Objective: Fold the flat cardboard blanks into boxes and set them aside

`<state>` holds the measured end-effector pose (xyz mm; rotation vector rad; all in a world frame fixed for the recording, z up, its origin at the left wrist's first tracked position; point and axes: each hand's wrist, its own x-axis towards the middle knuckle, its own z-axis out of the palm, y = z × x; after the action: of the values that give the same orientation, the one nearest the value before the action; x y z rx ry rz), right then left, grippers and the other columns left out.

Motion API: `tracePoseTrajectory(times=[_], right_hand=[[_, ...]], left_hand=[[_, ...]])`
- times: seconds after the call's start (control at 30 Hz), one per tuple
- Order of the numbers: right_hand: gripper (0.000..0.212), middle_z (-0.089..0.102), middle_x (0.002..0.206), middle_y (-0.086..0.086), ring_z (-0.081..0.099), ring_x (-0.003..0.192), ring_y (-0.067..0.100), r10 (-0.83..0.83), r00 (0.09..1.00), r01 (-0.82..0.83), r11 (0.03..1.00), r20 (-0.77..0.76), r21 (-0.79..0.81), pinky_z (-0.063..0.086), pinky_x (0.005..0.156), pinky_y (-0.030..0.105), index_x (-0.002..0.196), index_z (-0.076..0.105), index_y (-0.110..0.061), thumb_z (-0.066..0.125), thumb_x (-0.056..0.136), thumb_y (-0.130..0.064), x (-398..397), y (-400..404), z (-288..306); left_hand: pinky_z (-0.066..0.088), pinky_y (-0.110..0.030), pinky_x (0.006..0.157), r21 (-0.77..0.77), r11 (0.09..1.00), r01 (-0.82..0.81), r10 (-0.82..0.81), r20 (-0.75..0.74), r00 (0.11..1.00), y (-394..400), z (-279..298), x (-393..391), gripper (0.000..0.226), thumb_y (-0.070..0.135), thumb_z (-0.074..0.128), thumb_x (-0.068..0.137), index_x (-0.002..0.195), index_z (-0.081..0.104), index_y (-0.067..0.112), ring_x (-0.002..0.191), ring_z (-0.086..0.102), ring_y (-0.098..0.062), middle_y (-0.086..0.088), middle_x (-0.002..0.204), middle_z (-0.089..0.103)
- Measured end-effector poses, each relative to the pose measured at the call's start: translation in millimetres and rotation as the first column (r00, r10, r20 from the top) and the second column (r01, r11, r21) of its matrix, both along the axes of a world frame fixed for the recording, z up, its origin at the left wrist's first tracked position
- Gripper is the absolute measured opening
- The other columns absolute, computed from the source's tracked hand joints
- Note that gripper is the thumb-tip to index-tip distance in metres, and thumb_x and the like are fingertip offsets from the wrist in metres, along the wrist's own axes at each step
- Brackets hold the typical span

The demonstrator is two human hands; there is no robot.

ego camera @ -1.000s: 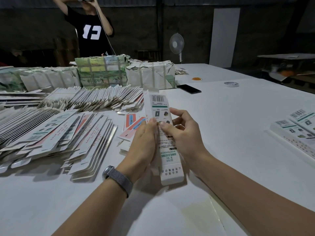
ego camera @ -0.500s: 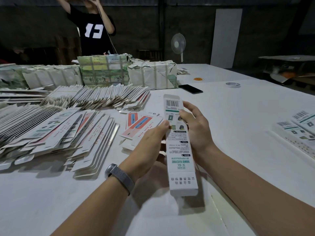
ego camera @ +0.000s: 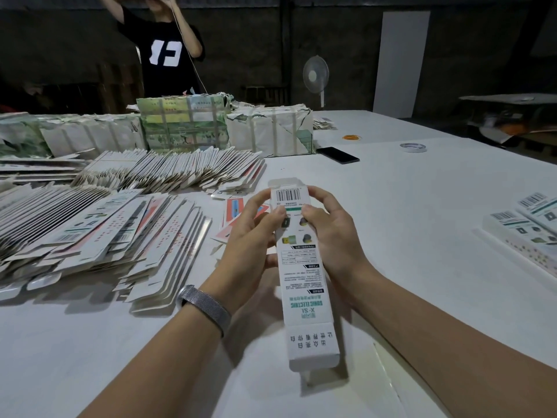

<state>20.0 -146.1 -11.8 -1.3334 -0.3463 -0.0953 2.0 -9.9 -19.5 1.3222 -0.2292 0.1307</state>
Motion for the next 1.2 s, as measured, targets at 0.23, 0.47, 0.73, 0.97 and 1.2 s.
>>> tracePoseTrajectory(times=[0.23, 0.47, 0.73, 0.97, 1.2], right_hand=[[0.023, 0.076, 0.097, 0.016, 0.07, 0.07, 0.022, 0.047, 0.997, -0.047, 0.999, -0.064, 0.014, 0.057, 0.06, 0.031, 0.11, 0.058, -0.02, 0.044, 0.099, -0.006, 1.3, -2.6, 1.2], [0.012, 0.071, 0.092, 0.014, 0.067, 0.07, 0.022, -0.04, 0.997, 0.038, 0.999, -0.073, -0.021, 0.055, 0.064, 0.034, 0.095, 0.054, -0.015, 0.047, 0.101, -0.008, 4.9, -3.5, 0.0], [0.012, 0.072, 0.1, 0.02, 0.068, 0.082, 0.029, -0.11, 0.993, 0.11, 0.994, -0.053, -0.003, 0.056, 0.081, 0.051, 0.091, 0.06, -0.012, 0.053, 0.097, -0.003, 3.6, -6.2, 2.4], [0.016, 0.072, 0.096, 0.015, 0.069, 0.081, 0.029, -0.143, 0.989, 0.144, 0.989, -0.034, 0.029, 0.056, 0.081, 0.052, 0.088, 0.062, -0.014, 0.057, 0.094, 0.0, 4.2, -7.4, 1.9], [0.019, 0.072, 0.086, 0.004, 0.07, 0.073, 0.02, -0.111, 0.993, 0.114, 0.99, -0.038, 0.087, 0.057, 0.07, 0.038, 0.085, 0.064, -0.017, 0.059, 0.092, -0.001, 6.7, -7.5, -0.4]], left_hand=[[0.054, -0.027, 0.053, 0.023, 1.0, 0.018, -0.018, -0.018, 1.0, 1.3, 0.0, -1.5, 0.029, 0.021, 0.055, 0.103, 0.132, 0.056, 0.022, 0.076, 0.072, -0.017, -0.005, 0.098, 0.074], [0.058, -0.033, 0.059, 0.029, 0.998, 0.048, -0.048, -0.021, 0.999, -1.8, -1.4, -1.9, 0.043, 0.031, 0.061, 0.087, 0.129, 0.06, 0.021, 0.085, 0.072, -0.024, -0.012, 0.106, 0.075], [0.057, -0.033, 0.057, 0.042, 0.996, 0.084, -0.083, -0.026, 0.996, 0.4, -3.8, -1.4, 0.042, 0.031, 0.061, 0.088, 0.129, 0.057, 0.022, 0.084, 0.072, -0.026, -0.015, 0.108, 0.074], [0.056, -0.032, 0.056, 0.063, 0.991, 0.116, -0.112, -0.065, 0.992, 0.2, -4.8, 0.0, 0.037, 0.035, 0.059, 0.089, 0.125, 0.053, 0.028, 0.08, 0.074, -0.022, -0.009, 0.099, 0.076], [0.06, -0.036, 0.061, 0.008, 0.995, 0.095, -0.094, -0.03, 0.995, 0.1, -5.0, -0.2, 0.034, 0.022, 0.059, 0.1, 0.124, 0.041, 0.039, 0.08, 0.072, -0.026, -0.006, 0.094, 0.077]])
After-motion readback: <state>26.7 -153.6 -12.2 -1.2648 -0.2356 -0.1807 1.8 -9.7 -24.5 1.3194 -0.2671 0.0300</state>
